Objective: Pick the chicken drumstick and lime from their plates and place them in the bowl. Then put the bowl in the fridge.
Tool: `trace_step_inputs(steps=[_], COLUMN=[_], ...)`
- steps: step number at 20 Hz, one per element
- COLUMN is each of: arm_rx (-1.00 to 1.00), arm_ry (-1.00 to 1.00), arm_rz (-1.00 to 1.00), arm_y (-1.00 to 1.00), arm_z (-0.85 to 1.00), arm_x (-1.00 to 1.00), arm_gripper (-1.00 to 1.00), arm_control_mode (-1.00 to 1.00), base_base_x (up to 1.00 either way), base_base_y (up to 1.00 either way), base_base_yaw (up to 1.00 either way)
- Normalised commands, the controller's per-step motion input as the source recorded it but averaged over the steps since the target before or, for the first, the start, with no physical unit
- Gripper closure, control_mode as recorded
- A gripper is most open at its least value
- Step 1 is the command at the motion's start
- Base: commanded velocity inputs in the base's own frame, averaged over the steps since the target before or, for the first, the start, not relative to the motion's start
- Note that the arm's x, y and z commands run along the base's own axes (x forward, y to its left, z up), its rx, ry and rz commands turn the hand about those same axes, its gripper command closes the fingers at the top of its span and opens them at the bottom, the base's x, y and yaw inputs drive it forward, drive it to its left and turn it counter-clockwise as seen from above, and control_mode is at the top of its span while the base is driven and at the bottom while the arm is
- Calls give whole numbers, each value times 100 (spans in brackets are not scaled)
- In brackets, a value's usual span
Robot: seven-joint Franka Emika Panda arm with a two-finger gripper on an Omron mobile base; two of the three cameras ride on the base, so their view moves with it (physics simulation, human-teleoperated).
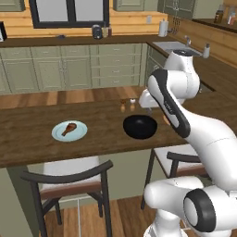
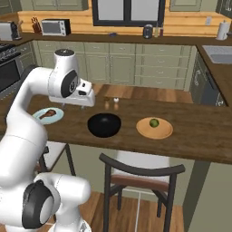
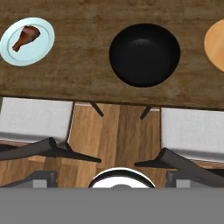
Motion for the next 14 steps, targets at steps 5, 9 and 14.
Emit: trace_step_inputs(steps=[5, 9, 14], arm_rx=[0, 0, 0], arm_ry=[0, 0, 0], arm_rz=[0, 0, 1], arm_y=[0, 0, -23], arm_z=[0, 0, -3], arm_x=[0, 0, 9], arm_gripper=[-100, -100, -100], arm_control_mode=[100, 100, -100], base_base_x=[79, 68, 13], base_base_y=[-6, -6, 0], base_base_yaw=[0, 0, 1])
